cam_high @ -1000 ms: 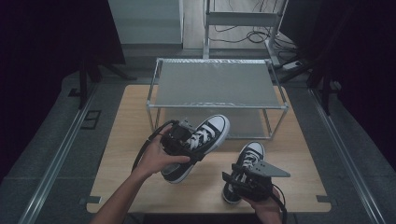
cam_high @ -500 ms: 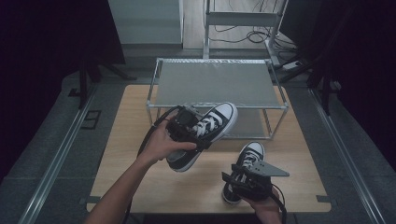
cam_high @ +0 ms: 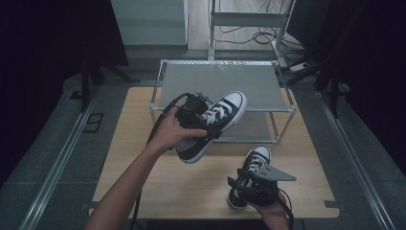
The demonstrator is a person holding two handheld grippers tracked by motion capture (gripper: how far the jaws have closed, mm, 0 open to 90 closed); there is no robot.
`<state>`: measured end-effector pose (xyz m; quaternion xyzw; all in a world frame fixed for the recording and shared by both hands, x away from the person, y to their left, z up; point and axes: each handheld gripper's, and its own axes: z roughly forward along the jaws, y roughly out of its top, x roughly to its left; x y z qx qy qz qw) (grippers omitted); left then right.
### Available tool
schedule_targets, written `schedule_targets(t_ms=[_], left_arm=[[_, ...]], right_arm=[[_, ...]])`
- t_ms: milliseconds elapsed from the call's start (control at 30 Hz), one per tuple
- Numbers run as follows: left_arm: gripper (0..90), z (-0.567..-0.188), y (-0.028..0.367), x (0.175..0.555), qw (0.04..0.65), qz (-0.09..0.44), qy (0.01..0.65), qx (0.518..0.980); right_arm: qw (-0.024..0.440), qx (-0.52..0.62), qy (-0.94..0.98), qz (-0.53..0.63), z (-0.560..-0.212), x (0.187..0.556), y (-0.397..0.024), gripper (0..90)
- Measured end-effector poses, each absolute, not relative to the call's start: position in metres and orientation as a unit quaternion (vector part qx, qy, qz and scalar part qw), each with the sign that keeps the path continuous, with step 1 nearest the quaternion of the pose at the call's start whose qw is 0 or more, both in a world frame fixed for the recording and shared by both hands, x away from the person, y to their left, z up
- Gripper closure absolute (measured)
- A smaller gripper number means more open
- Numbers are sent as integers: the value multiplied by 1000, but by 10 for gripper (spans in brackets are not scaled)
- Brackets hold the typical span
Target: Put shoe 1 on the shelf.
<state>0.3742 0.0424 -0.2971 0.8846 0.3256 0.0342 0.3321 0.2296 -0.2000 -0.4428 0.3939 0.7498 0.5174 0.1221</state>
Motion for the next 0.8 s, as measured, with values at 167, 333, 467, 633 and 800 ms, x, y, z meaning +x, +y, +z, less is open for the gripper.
schedule_targets(t_ms=[167, 333, 467, 633, 800], left_arm=[[137, -290, 42, 383, 332, 36, 334, 881], [137, -284, 39, 396, 332, 39, 344, 877], [137, -279, 37, 406, 332, 37, 351, 875], [137, -275, 33, 419, 336, 38, 368, 866], [137, -272, 30, 437, 330, 35, 382, 863]], right_arm=[[121, 395, 749, 518, -443, 229, -200, 474], [119, 393, 750, 518, -444, 230, -198, 473], [118, 391, 751, 519, -442, 230, -197, 472], [118, 389, 752, 519, -442, 230, -196, 472], [119, 386, 753, 519, -441, 230, -196, 470]])
